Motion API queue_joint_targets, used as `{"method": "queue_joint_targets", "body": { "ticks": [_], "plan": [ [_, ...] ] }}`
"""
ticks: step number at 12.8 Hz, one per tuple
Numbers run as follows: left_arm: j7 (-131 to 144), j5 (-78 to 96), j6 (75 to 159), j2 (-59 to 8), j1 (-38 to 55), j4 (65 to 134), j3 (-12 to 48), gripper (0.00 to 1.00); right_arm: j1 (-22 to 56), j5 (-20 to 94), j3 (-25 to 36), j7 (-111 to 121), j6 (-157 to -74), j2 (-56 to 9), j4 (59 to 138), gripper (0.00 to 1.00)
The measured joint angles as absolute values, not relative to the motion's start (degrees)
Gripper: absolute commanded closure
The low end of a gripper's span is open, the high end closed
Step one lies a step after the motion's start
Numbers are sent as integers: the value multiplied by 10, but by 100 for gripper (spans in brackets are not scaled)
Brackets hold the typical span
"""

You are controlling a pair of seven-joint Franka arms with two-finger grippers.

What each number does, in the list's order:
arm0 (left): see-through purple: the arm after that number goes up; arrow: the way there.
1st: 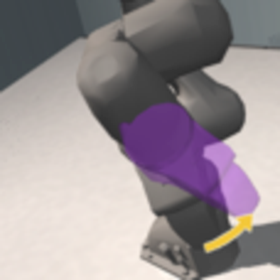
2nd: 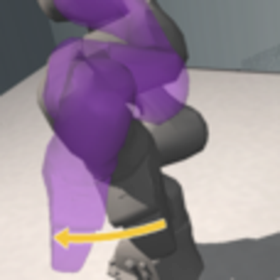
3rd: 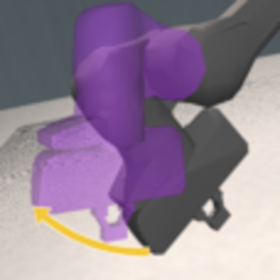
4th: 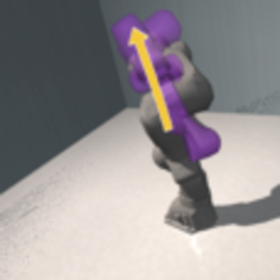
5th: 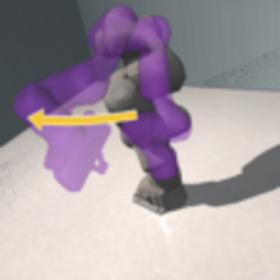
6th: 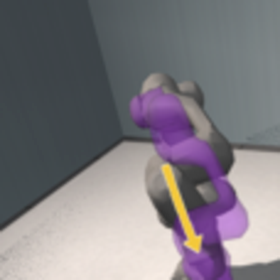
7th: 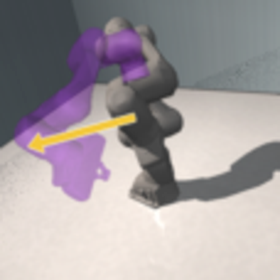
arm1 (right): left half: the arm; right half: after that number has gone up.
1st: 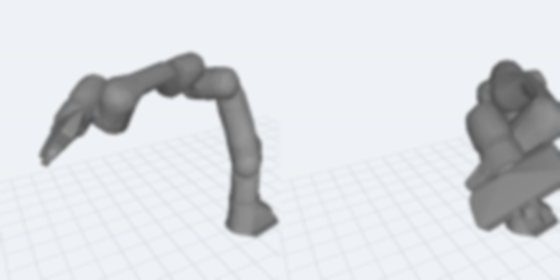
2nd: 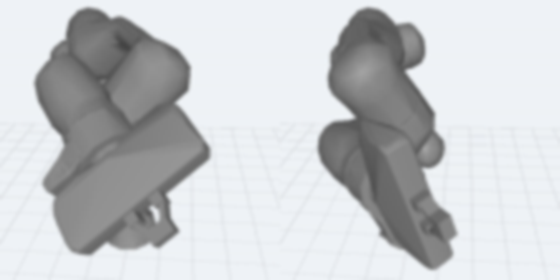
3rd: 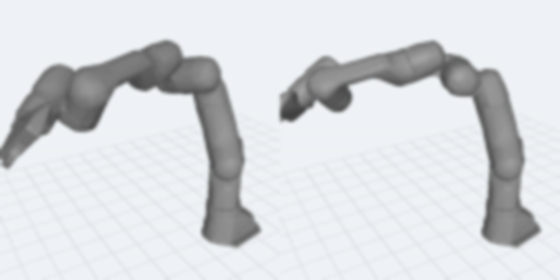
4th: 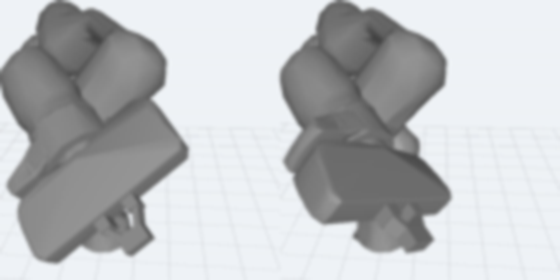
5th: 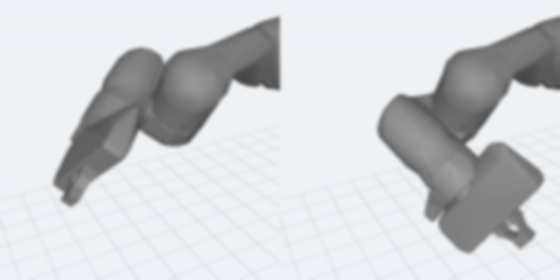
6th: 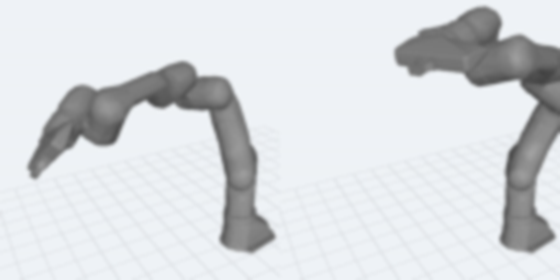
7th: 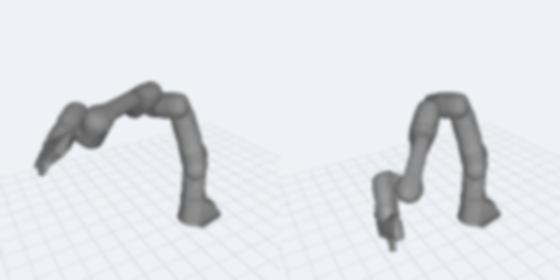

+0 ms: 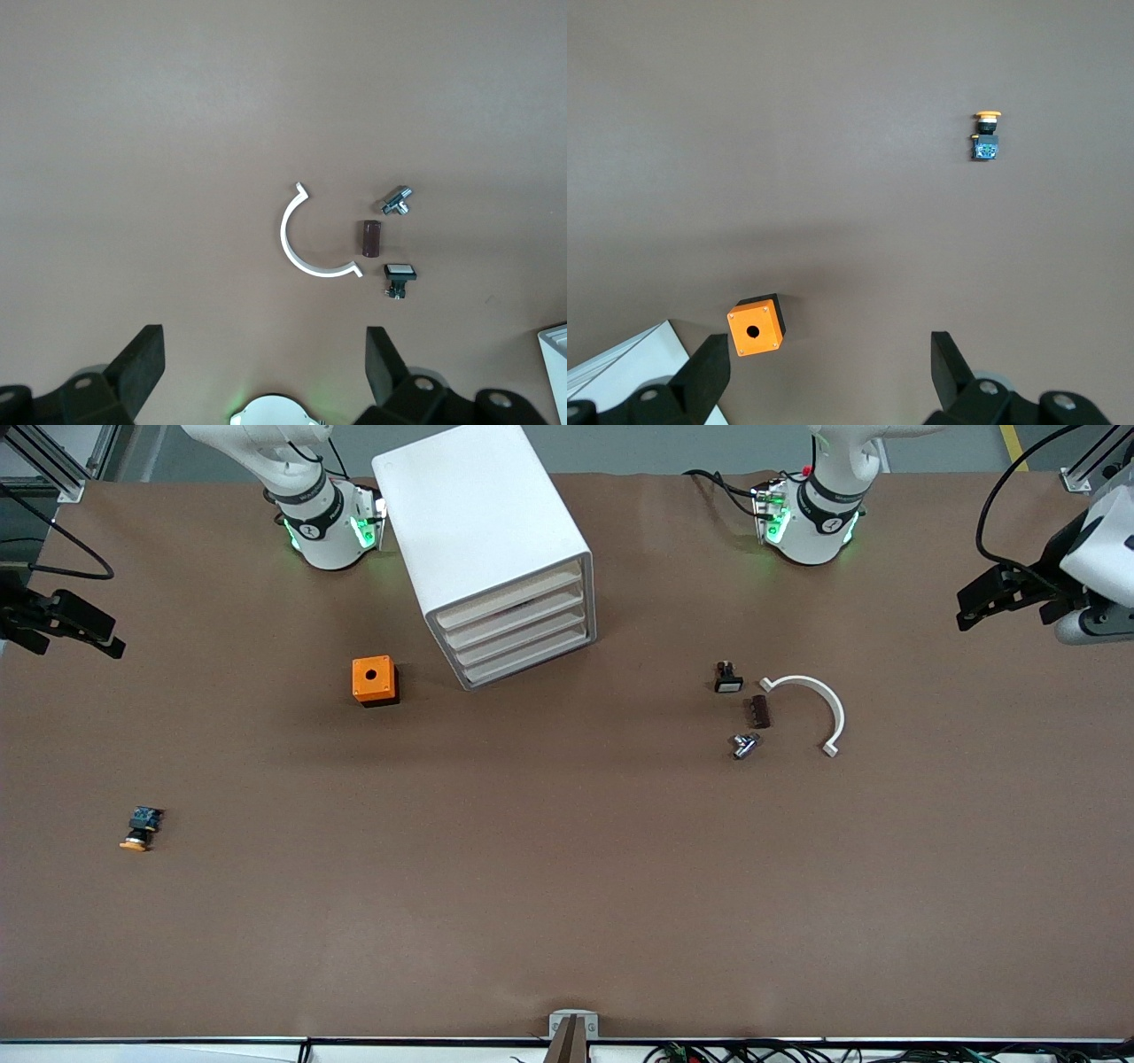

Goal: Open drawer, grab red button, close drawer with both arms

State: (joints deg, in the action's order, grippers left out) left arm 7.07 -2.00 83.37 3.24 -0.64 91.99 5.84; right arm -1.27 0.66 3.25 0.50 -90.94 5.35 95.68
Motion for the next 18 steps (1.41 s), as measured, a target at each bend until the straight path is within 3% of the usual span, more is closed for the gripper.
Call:
{"method": "queue_joint_targets", "body": {
  "ticks": [11,18],
  "plan": [
    [404,86,869,-141,28,919,77,0,-16,6,31,6,-899,51,935,0],
    [726,164,880,-233,103,900,80,0,-20,-9,31,7,-908,-70,922,0]
  ]
}}
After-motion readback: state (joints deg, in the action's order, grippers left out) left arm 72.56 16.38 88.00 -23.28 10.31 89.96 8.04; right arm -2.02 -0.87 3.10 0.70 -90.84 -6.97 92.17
